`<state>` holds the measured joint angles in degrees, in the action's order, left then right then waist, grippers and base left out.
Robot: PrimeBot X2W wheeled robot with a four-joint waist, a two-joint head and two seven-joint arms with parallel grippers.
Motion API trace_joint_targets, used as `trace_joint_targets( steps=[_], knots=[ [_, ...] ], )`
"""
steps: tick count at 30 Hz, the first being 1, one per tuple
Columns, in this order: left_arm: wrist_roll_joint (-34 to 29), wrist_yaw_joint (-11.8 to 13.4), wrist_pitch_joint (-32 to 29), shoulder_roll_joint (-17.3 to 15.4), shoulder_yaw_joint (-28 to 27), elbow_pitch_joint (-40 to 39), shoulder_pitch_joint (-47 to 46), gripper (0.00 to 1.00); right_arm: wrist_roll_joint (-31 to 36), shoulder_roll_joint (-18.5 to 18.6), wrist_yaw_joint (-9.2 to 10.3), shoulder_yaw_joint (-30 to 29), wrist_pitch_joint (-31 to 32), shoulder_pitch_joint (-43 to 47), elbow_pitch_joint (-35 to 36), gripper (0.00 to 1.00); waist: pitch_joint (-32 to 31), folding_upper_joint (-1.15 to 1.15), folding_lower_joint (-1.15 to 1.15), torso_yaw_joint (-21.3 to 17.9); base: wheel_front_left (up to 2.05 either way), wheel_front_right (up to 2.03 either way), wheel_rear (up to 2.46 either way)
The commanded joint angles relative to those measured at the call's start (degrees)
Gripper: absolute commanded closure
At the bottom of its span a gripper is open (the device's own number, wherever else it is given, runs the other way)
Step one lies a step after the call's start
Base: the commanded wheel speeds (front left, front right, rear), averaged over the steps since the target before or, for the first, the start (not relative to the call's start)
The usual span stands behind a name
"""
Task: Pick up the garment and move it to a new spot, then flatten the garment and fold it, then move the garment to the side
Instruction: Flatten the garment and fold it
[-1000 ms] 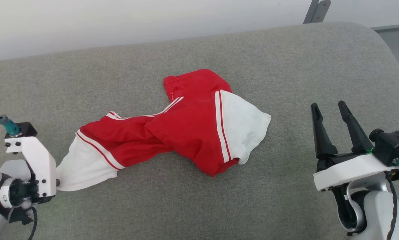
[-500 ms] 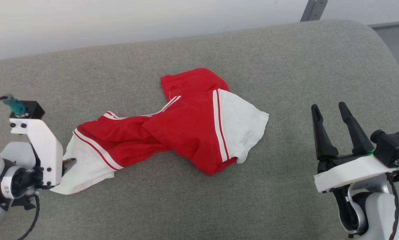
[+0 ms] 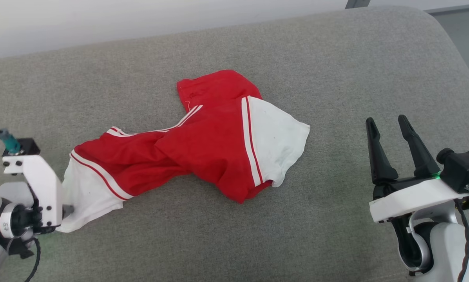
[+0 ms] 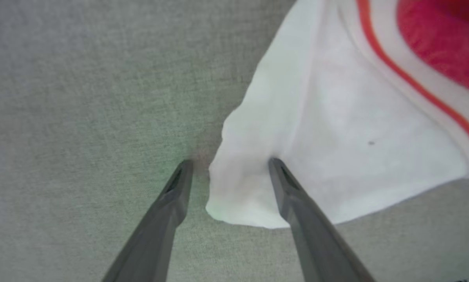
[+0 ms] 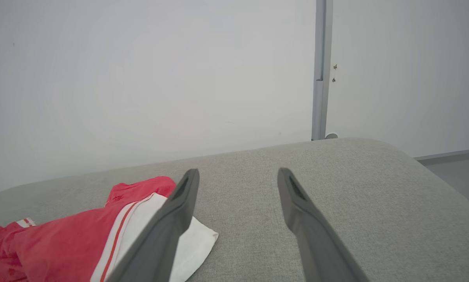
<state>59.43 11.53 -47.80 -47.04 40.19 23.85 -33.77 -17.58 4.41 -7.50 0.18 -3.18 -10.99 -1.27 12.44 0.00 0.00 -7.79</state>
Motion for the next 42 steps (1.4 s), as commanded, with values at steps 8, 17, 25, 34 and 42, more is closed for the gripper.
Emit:
trace_joint_targets(
  steps=[8, 17, 25, 34, 42],
  knots=[
    [1.6, -1.8, 1.9, 3.0, -0.1, 5.7, 1.4, 0.77, -0.8, 0.4, 0.02, 0.8, 2.1, -0.6, -0.4, 0.0, 0.8, 0.0, 0.0, 0.2, 0.0, 0.0, 0.0],
    [1.9, -3.9, 3.0, 4.8, 0.1, 6.8, 0.4, 1.0, -4.6, 3.6, 0.02, 5.4, 9.8, -2.2, -2.7, 0.0, 2.1, 0.0, 0.0, 2.3, 0.0, 0.0, 0.0],
    [0.7, -3.7, 4.0, 7.6, 0.8, 4.9, -2.2, 1.0, -9.9, 10.4, 0.02, 12.0, 20.1, -10.8, -9.1, 0.0, 4.5, 0.0, 0.0, 5.4, 0.0, 0.0, 0.0],
    [0.1, -5.4, 4.9, 11.2, 2.0, 5.5, -4.3, 1.0, -14.5, 15.8, 0.03, 17.8, 29.9, -21.6, -19.4, 0.0, 5.9, 0.0, 0.0, 8.4, 0.0, 0.0, 0.0],
    [0.3, -7.5, 6.1, 13.9, 2.5, 8.3, -5.9, 1.0, -18.6, 15.7, 0.02, 23.2, 39.8, -26.5, -29.6, 0.0, 6.5, 0.0, 0.0, 10.7, 0.0, 0.0, 0.0]
  ],
)
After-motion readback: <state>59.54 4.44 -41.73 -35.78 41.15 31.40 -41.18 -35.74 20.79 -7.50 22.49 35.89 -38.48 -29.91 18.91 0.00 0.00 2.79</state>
